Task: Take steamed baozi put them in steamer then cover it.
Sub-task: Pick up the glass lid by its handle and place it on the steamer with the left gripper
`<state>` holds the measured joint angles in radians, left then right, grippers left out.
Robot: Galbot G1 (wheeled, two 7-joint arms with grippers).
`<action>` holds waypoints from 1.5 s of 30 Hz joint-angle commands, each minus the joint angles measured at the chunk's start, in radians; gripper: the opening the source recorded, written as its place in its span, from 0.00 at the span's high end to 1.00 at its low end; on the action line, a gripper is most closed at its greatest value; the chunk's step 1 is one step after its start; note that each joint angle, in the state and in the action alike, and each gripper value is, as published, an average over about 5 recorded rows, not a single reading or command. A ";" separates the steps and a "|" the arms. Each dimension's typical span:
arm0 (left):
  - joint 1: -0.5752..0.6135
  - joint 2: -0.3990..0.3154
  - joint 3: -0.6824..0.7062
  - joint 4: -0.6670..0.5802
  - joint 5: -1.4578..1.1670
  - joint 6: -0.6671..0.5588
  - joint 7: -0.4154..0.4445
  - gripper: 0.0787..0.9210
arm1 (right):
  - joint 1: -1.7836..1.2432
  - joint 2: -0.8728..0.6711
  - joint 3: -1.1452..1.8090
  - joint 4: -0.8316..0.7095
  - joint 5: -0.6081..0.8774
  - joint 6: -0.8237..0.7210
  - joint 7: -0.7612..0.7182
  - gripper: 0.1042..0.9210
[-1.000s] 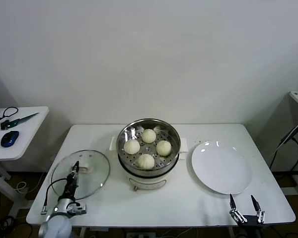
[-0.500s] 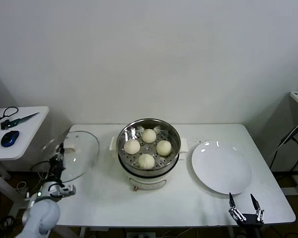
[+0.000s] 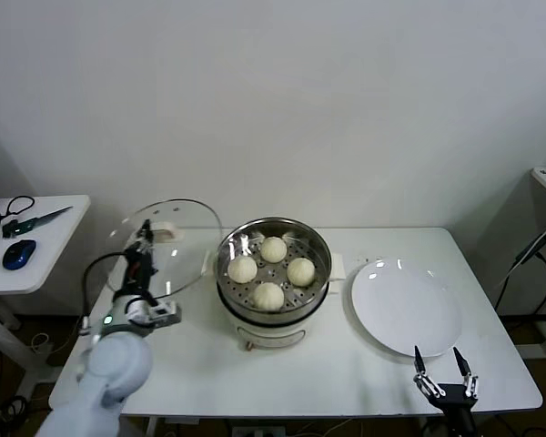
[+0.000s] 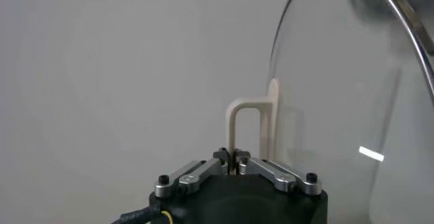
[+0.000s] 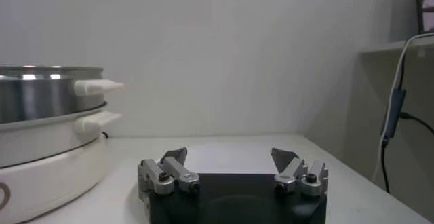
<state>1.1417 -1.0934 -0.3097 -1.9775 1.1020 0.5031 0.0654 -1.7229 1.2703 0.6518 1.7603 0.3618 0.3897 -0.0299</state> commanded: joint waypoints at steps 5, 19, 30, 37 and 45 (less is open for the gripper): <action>-0.168 -0.130 0.370 -0.085 0.206 0.206 0.177 0.94 | 0.016 -0.002 -0.002 -0.011 -0.003 0.007 -0.002 0.12; -0.211 -0.414 0.499 0.119 0.402 0.232 0.220 0.94 | 0.022 -0.002 -0.005 -0.018 0.019 0.024 0.000 0.12; -0.196 -0.417 0.502 0.204 0.381 0.180 0.139 0.94 | 0.012 0.003 0.008 -0.005 0.020 0.039 0.003 0.12; -0.196 -0.379 0.460 0.236 0.386 0.151 0.107 0.94 | 0.000 0.001 0.017 0.000 0.020 0.045 0.001 0.12; -0.179 -0.346 0.429 0.233 0.389 0.138 0.109 0.94 | -0.009 0.004 0.017 0.004 0.020 0.055 -0.001 0.12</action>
<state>0.9666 -1.4417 0.1158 -1.7575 1.4841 0.6399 0.1769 -1.7265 1.2727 0.6682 1.7614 0.3816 0.4396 -0.0297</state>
